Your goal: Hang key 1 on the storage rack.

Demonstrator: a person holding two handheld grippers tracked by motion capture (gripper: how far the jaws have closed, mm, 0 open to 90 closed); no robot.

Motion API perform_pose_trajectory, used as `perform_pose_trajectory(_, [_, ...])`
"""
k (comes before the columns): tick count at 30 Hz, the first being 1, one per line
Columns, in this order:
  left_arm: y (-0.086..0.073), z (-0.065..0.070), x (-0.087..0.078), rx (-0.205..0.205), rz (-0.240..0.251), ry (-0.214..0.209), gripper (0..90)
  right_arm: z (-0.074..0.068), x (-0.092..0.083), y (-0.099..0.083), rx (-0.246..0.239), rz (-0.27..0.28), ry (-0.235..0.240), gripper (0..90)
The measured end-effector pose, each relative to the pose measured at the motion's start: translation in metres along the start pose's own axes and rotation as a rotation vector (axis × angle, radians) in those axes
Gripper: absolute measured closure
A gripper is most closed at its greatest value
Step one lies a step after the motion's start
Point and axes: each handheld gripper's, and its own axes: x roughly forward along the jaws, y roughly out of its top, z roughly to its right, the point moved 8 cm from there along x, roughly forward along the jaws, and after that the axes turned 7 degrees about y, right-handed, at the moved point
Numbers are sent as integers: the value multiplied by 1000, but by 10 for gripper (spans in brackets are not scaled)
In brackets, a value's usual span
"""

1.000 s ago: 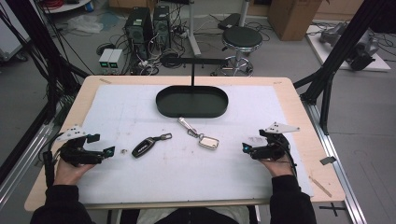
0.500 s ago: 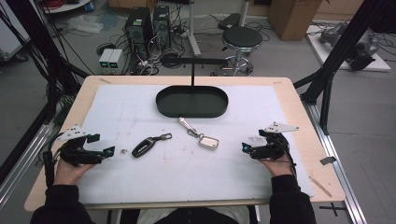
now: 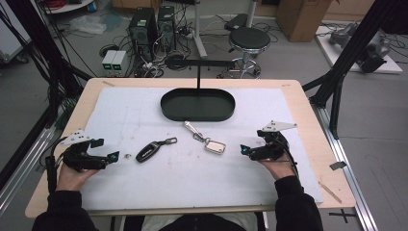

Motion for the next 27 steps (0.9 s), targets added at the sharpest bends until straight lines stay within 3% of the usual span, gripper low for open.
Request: perform_pose_trajectory(27, [1, -1, -2, -14, 13, -19, 105, -14, 46, 35, -46, -92, 33, 36])
